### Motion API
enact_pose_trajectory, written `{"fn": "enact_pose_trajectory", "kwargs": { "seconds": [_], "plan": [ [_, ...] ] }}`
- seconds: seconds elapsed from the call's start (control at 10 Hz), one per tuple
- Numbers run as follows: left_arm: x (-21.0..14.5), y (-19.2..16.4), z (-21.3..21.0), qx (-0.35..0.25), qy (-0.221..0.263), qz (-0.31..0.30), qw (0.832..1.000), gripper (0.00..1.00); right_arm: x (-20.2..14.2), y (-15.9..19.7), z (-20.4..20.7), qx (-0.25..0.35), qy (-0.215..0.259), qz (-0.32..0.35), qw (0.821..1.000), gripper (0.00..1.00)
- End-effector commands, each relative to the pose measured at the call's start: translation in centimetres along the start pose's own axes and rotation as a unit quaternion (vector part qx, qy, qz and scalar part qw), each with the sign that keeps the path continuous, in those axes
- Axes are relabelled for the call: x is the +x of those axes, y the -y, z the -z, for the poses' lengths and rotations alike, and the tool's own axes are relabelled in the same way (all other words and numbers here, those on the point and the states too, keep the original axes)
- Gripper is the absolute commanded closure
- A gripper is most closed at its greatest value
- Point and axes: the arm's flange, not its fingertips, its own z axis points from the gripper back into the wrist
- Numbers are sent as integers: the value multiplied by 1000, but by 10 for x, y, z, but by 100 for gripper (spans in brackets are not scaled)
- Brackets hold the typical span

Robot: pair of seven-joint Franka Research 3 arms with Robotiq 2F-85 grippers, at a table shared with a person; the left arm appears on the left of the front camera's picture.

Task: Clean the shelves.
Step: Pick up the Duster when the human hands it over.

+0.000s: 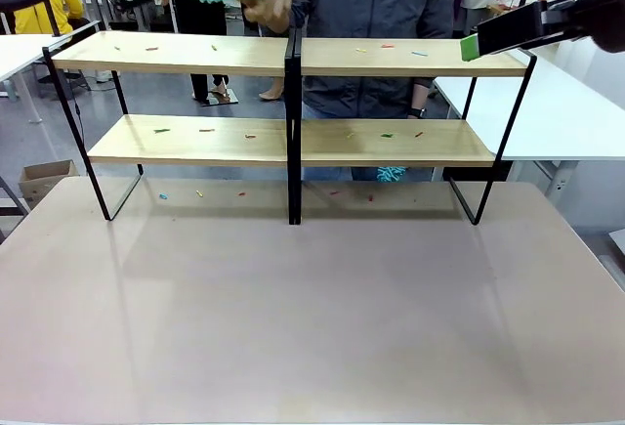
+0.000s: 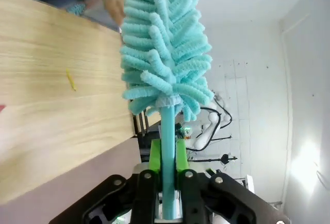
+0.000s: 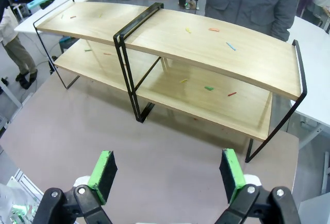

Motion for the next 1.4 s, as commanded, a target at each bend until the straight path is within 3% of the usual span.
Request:
{"fn": "enact_pose_trajectory", "kwargs": {
  "seconds": [0.0,0.2,0.3,0.4,0.5,0.7,0.8,1.3],
  "plan": [
    [-32,-1,-74,-52,53,22,997,100,1,0,1,0,1,1,1000,0],
    [-64,-15,-174,-77,182,12,980,100,1,0,1,0,1,1,1000,0],
    [-80,-29,-227,-102,257,-9,961,100,1,0,1,0,1,1,1000,0],
    [-98,-46,-269,-122,342,-31,931,100,1,0,1,0,1,1,1000,0],
    [-116,-67,-303,-153,396,-51,904,100,1,0,1,0,1,1,1000,0],
    [-116,-100,-318,-173,425,-97,883,100,1,0,1,0,1,1,1000,0],
    [-124,-80,-337,-135,393,-92,905,100,1,0,1,0,1,1,1000,0],
    [-124,-80,-337,-135,393,-92,905,100,1,0,1,0,1,1,1000,0]
  ]
}}
